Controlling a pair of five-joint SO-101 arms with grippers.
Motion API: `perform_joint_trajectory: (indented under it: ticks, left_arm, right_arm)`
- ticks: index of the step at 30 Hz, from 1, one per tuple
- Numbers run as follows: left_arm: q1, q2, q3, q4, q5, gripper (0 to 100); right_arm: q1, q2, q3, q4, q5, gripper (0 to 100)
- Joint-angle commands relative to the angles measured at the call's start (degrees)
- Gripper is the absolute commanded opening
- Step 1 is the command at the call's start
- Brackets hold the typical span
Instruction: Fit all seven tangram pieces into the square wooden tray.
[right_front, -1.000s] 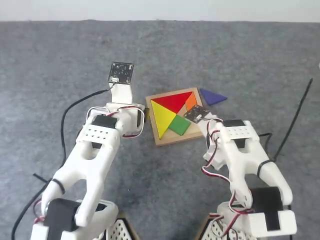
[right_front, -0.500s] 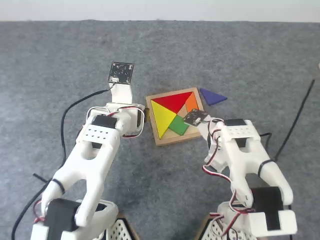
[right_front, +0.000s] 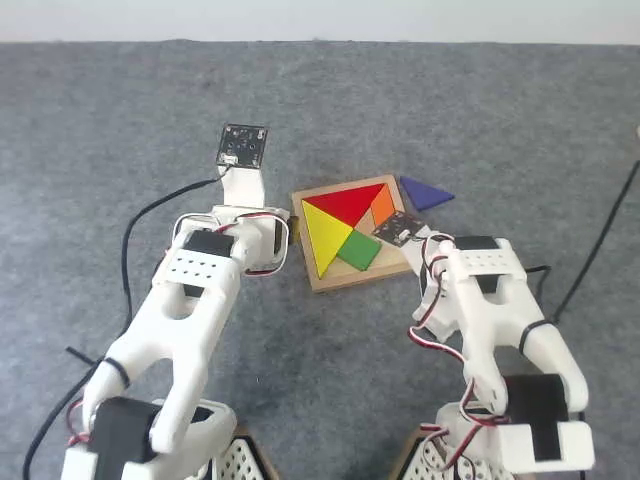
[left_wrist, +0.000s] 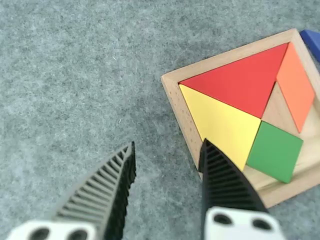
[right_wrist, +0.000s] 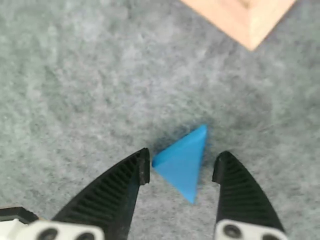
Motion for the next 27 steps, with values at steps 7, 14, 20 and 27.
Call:
perform_joint_trajectory:
  ticks: [7, 14, 20, 27]
  left_arm:
    - [-0.3, -1.1, -0.5, 0.0, -0.4, 20]
    - [-0.4, -1.1, -0.7, 0.0, -0.4, 20]
    - [-0.6, -1.1, -0.7, 0.0, -0.4, 20]
    - [-0.5, -1.1, -0.7, 0.0, -0.4, 20]
  right_arm:
    - [-5.9, 0.9, -15.7, 12.6, -3.5, 18.6]
    - [-6.6, 0.9, -20.7, 17.9, -2.9, 19.0]
    - [-2.9, 0.8, -12.0, 16.2, 1.9, 32.2]
    - [-1.1, 1.2, -4.7, 6.0, -0.6, 31.4]
